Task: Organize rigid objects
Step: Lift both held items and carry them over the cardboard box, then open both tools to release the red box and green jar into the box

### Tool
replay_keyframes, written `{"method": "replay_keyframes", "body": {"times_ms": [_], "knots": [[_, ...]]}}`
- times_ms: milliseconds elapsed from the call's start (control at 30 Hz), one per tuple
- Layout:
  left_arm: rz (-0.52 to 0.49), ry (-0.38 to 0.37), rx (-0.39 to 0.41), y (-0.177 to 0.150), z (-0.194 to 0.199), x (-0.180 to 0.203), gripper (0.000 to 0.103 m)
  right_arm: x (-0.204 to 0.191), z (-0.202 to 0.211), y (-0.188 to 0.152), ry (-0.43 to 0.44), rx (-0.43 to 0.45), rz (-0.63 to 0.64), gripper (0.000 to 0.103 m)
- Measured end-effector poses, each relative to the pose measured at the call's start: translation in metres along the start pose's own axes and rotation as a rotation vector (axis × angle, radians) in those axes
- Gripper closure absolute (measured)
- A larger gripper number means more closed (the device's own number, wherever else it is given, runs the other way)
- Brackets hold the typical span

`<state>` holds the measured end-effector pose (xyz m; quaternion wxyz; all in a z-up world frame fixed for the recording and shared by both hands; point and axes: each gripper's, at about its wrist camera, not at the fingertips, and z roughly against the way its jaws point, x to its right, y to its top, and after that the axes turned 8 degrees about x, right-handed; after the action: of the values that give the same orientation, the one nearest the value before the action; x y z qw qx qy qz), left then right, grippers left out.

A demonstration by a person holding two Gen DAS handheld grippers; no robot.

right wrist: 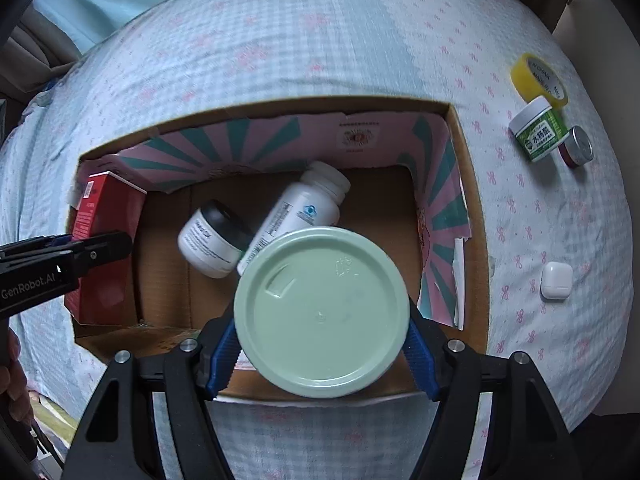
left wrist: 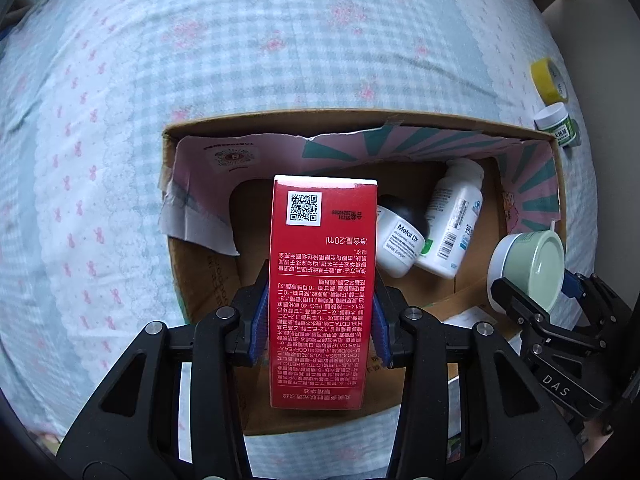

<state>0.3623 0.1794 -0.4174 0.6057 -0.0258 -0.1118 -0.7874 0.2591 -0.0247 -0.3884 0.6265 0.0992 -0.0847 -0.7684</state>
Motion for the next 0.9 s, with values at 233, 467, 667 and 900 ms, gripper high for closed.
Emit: {"method": "replay_keyframes", "body": {"times_ms": [233,467,667,900], "knots": [[-0.059,-0.012,0.042,0.01,0.017,0.007,0.0,0.006,-0.005,0.001,-0.008,0.012,-0.003,0.0],[-0.063,0.012,0.067,0.009,0.034,0.006,0.0,0.006,-0.003,-0.008,-0.007,0.007,0.067,0.0],[-0.08,0.027,0.099,-0.005,0.052,0.008,0.0,0.011,0.008,-0.012,0.042,-0.025,0.005,0.0],[-0.091,0.048,0.17,-0.025,0.092,0.016,0.0,0.013,0.043,-0.021,0.054,0.026,-0.032,0.0]]}}
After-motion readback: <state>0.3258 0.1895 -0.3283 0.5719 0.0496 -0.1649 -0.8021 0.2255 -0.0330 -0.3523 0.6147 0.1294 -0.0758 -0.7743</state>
